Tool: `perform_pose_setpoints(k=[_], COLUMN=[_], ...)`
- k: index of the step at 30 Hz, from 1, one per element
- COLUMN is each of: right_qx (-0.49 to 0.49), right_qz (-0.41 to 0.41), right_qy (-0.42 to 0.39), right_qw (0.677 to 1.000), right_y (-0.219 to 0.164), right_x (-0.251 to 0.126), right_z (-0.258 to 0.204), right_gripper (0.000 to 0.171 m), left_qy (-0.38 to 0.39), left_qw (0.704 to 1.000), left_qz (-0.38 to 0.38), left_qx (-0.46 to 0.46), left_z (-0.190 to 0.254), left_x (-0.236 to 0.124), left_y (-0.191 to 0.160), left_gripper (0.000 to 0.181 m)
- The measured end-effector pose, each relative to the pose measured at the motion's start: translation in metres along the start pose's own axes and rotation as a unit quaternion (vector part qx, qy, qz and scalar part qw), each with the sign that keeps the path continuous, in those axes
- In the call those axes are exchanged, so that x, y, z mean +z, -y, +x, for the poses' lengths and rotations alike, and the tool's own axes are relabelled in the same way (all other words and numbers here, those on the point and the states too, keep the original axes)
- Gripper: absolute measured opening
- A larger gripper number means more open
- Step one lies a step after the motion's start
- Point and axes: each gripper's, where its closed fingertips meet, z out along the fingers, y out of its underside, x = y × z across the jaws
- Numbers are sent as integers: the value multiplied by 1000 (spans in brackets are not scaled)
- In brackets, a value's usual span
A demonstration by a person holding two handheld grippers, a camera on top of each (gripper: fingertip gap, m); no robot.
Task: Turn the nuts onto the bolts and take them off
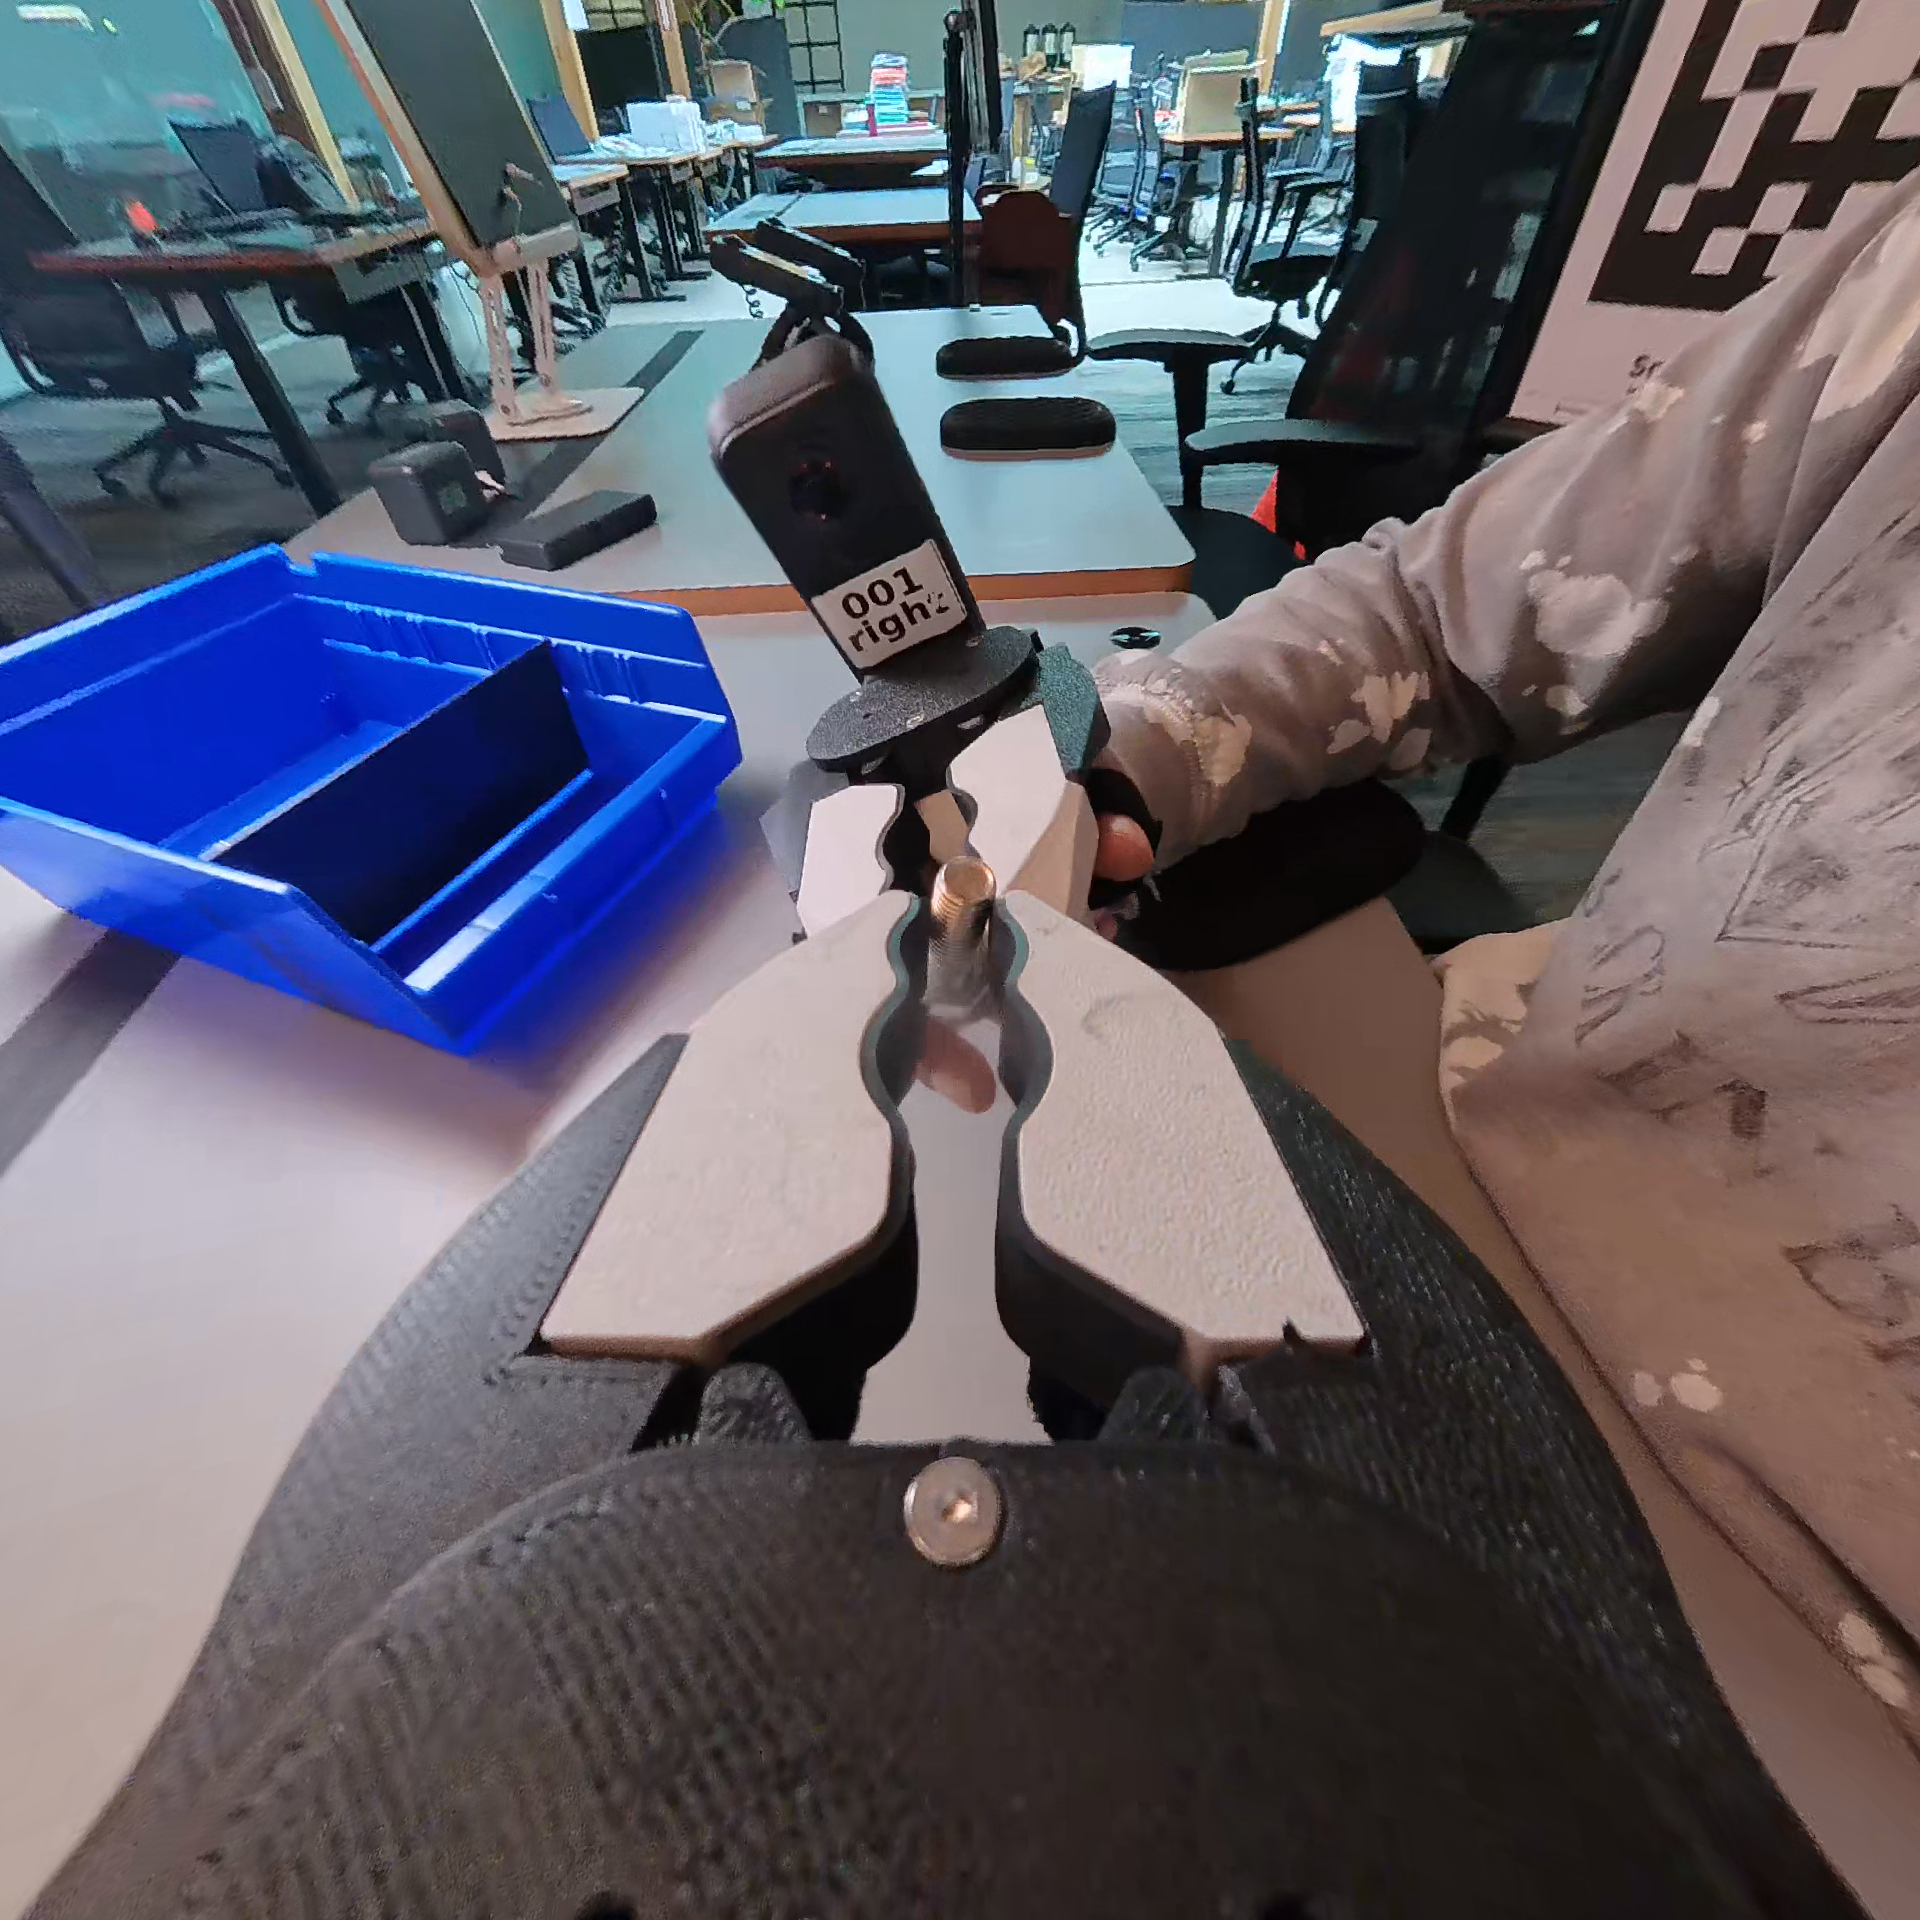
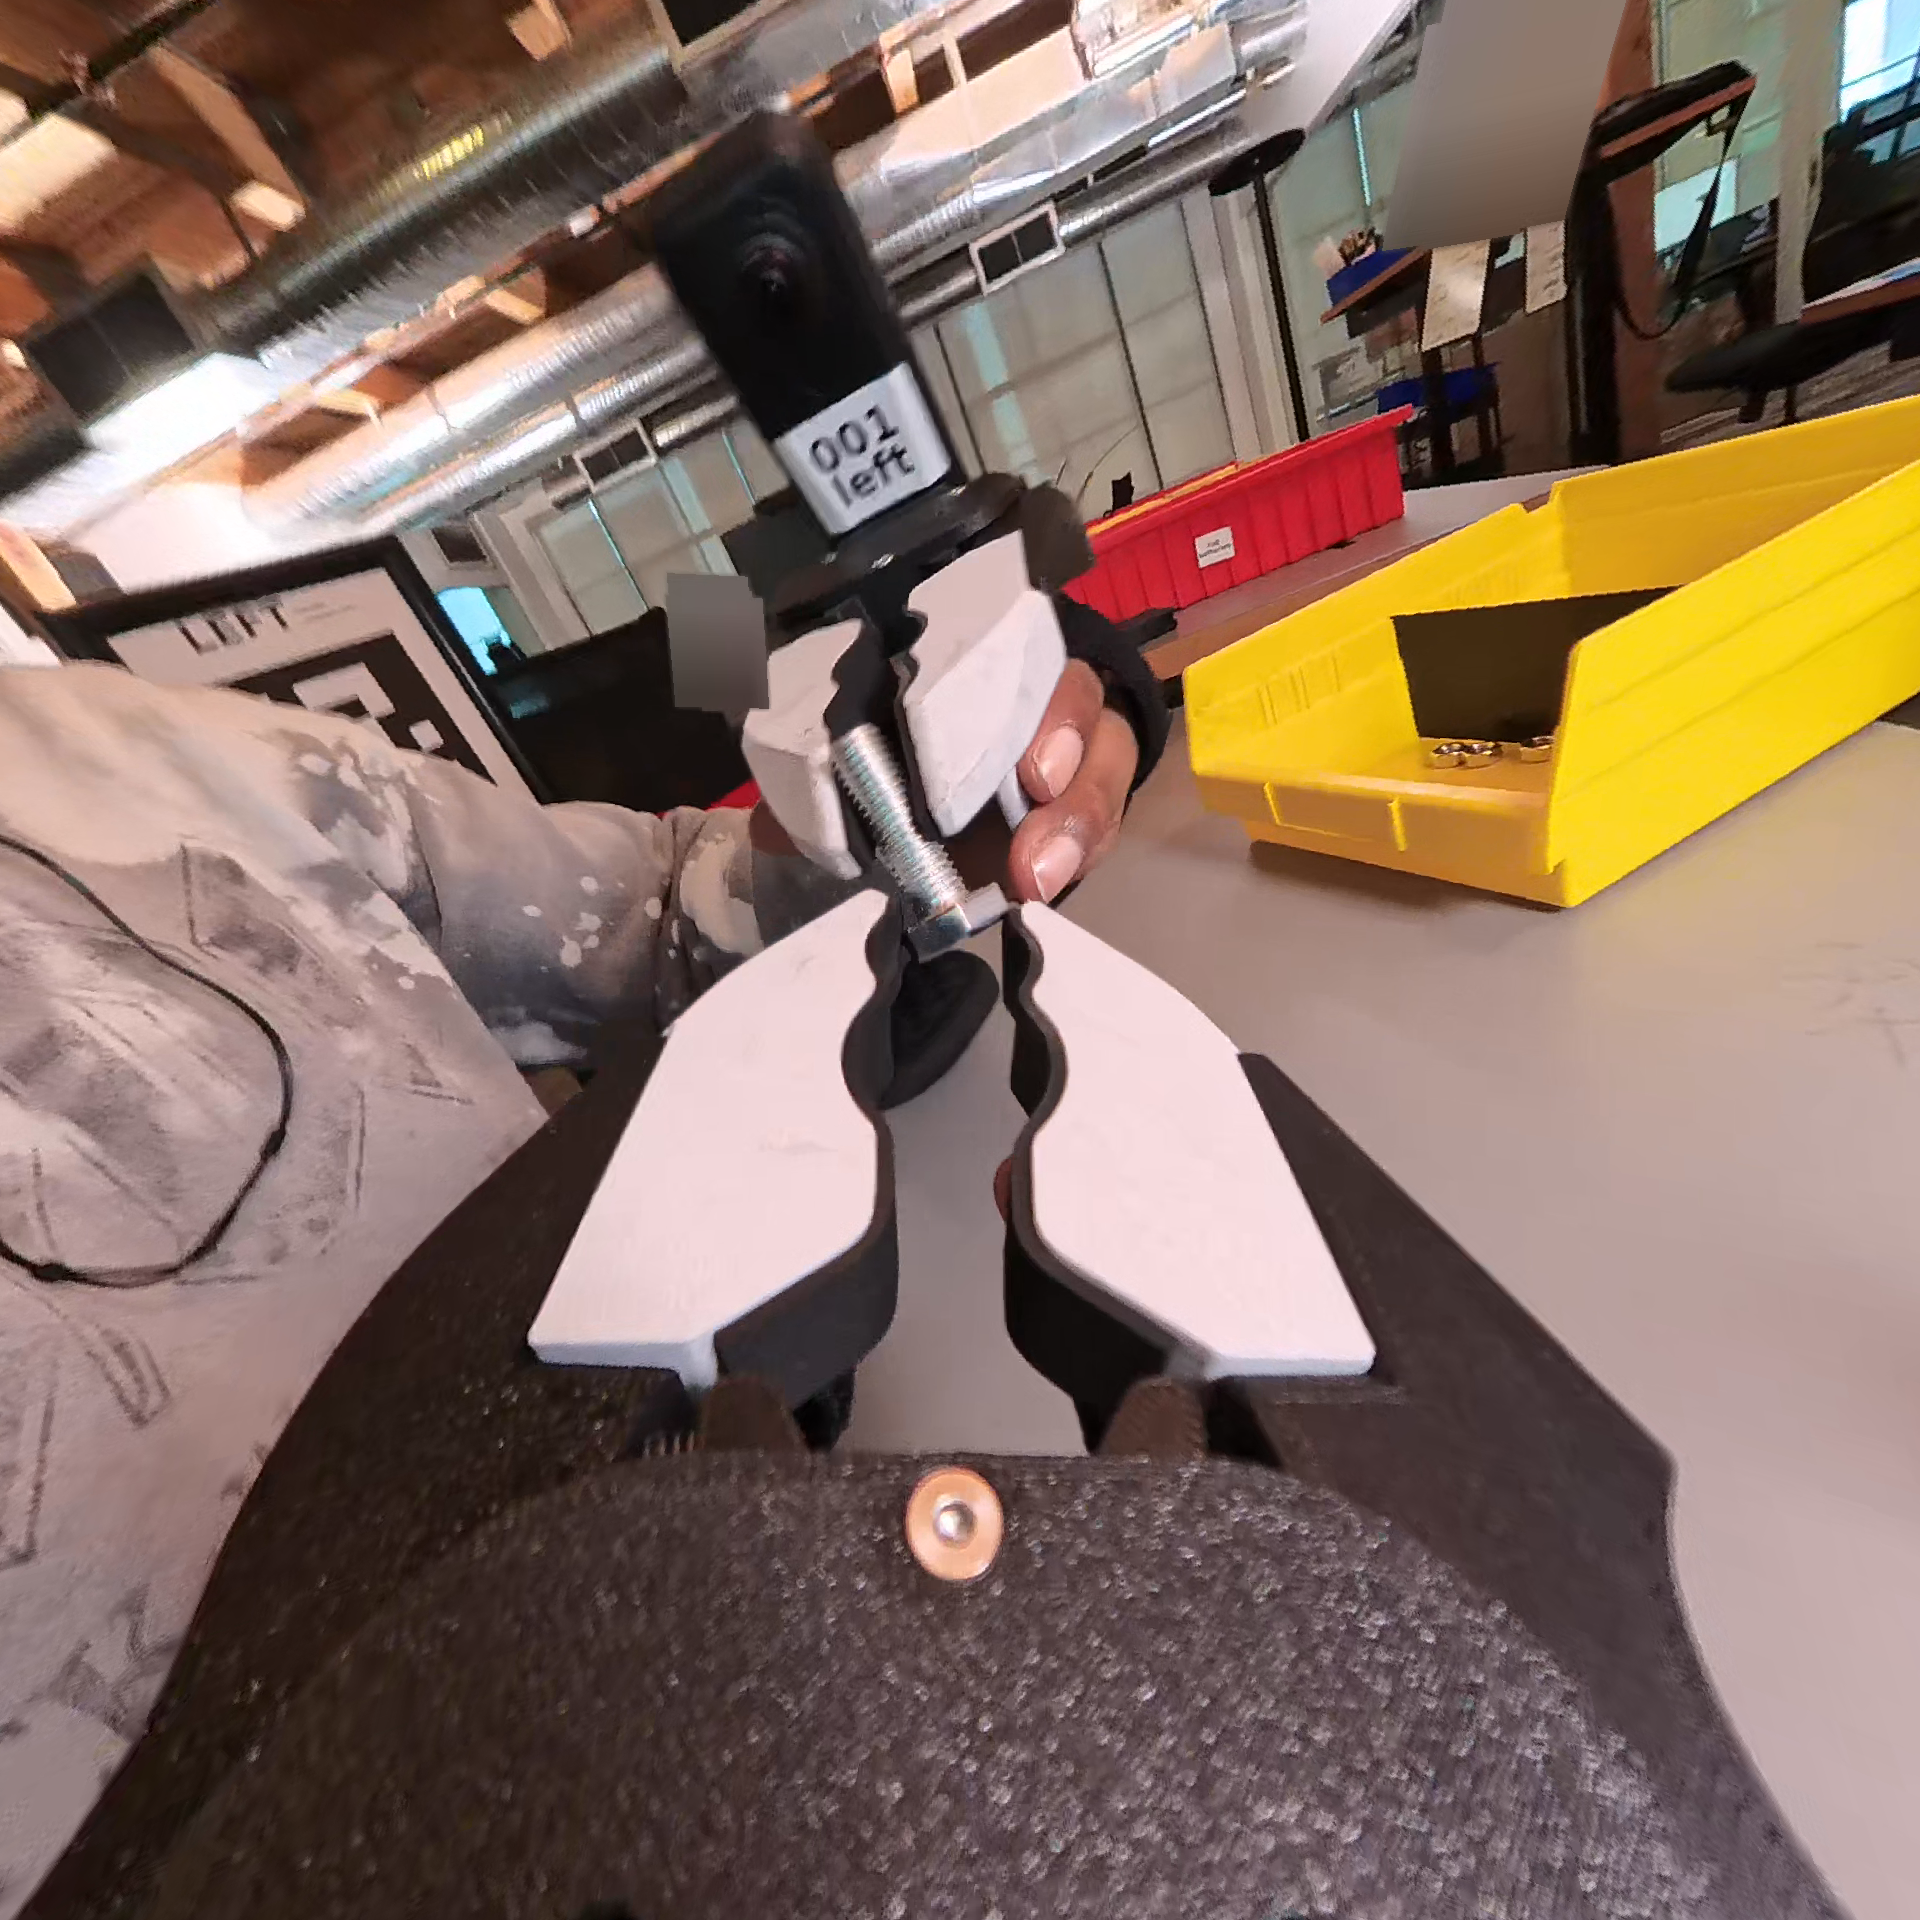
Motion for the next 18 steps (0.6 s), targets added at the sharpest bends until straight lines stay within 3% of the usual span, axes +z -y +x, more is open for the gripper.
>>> perform_pose_setpoints(k=[8, 18], right_qx=[-127, -121], right_qz=[-57, -98], right_qy=[-59, 34], right_qw=[989, 987], right_y=[-13, -33], right_x=[-6, -1], right_z=[11, -16], right_gripper=[26, 19], left_qy=[-30, -114], left_qw=[994, 990], left_qz=[-2, -43], left_qx=[-107, -76], left_z=[-8, 24], left_x=[-1, 4], left_y=[-11, -20], left_gripper=[10, 10])
